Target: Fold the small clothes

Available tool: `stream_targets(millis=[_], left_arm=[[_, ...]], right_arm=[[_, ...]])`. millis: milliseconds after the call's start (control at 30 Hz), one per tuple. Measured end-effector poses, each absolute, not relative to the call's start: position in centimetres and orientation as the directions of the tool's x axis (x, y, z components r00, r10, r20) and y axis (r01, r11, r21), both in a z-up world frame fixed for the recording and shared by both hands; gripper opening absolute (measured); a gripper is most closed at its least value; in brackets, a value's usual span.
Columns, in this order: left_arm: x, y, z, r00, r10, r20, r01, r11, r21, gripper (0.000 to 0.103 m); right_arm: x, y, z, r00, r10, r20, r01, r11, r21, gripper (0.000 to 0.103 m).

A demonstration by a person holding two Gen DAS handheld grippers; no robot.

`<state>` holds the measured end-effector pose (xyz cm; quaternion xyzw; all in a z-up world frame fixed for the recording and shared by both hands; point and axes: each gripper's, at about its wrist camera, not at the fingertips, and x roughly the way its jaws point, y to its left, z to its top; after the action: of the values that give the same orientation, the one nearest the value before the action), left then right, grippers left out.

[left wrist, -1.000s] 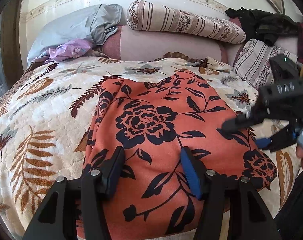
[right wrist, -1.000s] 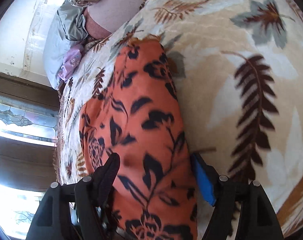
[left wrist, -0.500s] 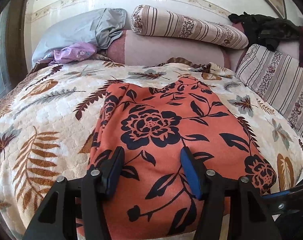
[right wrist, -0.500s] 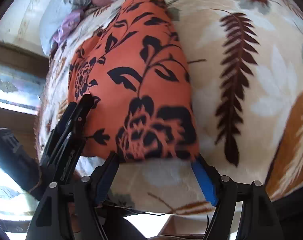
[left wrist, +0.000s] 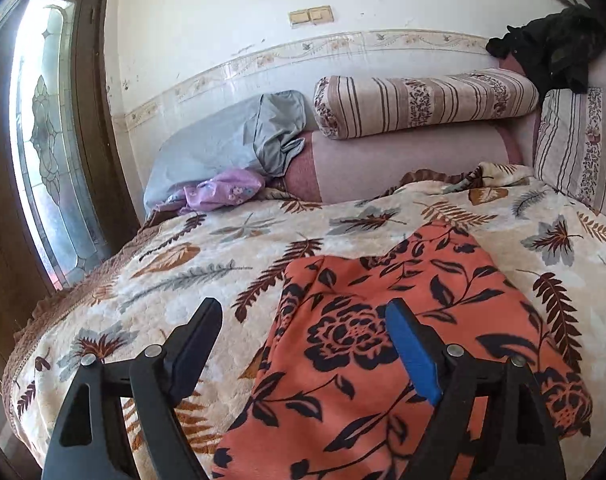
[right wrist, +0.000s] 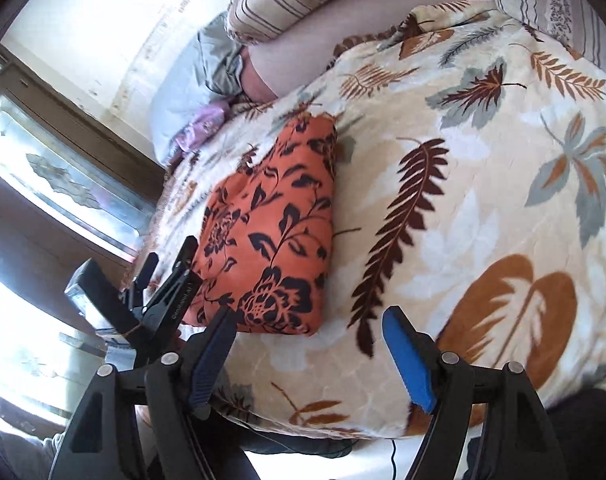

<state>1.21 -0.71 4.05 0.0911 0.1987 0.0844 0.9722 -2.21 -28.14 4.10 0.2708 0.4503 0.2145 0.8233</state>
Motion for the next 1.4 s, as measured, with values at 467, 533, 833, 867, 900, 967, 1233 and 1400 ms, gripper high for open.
stream_targets(millis=[467,533,833,867,900,967,1233,1400], left_arm=[[5.9,-3.3,0.2,0.72,0.401,-0.566,-0.217,0.905,0.365,0.088],[6.0,-3.1,0.2,0.717,0.415,-0.56,-0.236,0.901,0.365,0.093],[6.2,-2.2,0.2,0.704,0.415,-0.577,-0.268,0.907,0.325,0.099],[6.2,-2.2,0.2,0.704,0.414,-0.577,-0.269,0.907,0.323,0.099],[6.2,-2.2,0.2,0.704,0.414,-0.577,-0.269,0.908,0.322,0.099],[6.2,-2.1,0.3,0.703,0.41,-0.582,-0.269,0.91,0.316,0.099],[6.3,-1.5,0.5,0.697,0.376,-0.611,-0.274,0.927,0.258,0.099],[5.9,-1.1,1.3,0.719,0.314,-0.62,-0.255,0.949,0.185,0.099]], right_arm=[[-3.8,-35.9,0.0,0.441,0.896,-0.059,-0.151,0.138,0.979,0.085],[-3.8,-35.8,0.0,0.421,0.906,-0.048,-0.153,0.123,0.98,0.085],[-3.9,-35.0,-0.5,0.369,0.929,-0.001,-0.165,0.067,0.984,0.085],[-3.9,-35.2,-0.6,0.369,0.929,0.002,-0.164,0.063,0.984,0.085],[-4.0,-35.2,-0.6,0.367,0.93,0.006,-0.164,0.059,0.985,0.085],[-4.0,-35.0,-0.7,0.362,0.932,0.005,-0.162,0.058,0.985,0.085],[-4.0,-34.7,-1.0,0.345,0.938,0.0,-0.153,0.056,0.987,0.085],[-4.0,-34.7,-1.4,0.351,0.936,-0.007,-0.136,0.058,0.989,0.085]])
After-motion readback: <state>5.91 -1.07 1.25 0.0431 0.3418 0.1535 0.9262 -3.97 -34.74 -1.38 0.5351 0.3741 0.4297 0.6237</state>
